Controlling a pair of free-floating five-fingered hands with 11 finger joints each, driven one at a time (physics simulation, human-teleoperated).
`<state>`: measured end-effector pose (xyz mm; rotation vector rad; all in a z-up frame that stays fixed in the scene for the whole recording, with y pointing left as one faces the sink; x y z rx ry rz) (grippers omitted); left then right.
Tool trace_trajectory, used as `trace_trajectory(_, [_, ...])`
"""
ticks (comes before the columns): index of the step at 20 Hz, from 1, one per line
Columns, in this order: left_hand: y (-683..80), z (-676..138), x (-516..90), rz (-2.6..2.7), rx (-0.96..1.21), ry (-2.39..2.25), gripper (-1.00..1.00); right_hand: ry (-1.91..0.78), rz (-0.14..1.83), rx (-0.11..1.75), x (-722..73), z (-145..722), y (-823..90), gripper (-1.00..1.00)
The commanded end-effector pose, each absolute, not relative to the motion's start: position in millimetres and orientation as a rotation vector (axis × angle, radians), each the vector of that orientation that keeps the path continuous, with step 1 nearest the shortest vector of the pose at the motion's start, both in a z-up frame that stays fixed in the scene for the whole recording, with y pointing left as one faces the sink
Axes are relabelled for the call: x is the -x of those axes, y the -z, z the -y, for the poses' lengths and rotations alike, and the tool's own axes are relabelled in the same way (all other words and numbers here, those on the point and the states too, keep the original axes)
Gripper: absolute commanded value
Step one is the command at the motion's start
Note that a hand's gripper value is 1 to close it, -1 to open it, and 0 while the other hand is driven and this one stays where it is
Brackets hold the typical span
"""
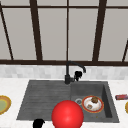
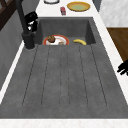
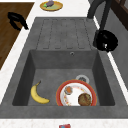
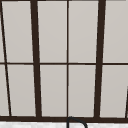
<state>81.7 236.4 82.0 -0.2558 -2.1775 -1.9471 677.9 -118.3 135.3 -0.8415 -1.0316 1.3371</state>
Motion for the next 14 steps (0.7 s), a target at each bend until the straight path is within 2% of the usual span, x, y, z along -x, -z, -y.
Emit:
trace_trajectory(1, [-82.0,-236.4,-81.7,2.178,0.256,1.947,0.00,-1.377,1.012,0.833,-687.9,108.9,-133.3,1.00])
trace_trajectory(8, [-82.0,-236.4,-81.7,2.178,0.256,1.947,0.00,-1.398,0.967,0.946,-668.1,87.7,-168.1,1.00])
trace_trajectory(14, [-82.0,-236.4,-81.7,2.178,0.256,1.947,0.00,-1.305,0.845,1.190,-657.9,50.3,-166.3,1.00])
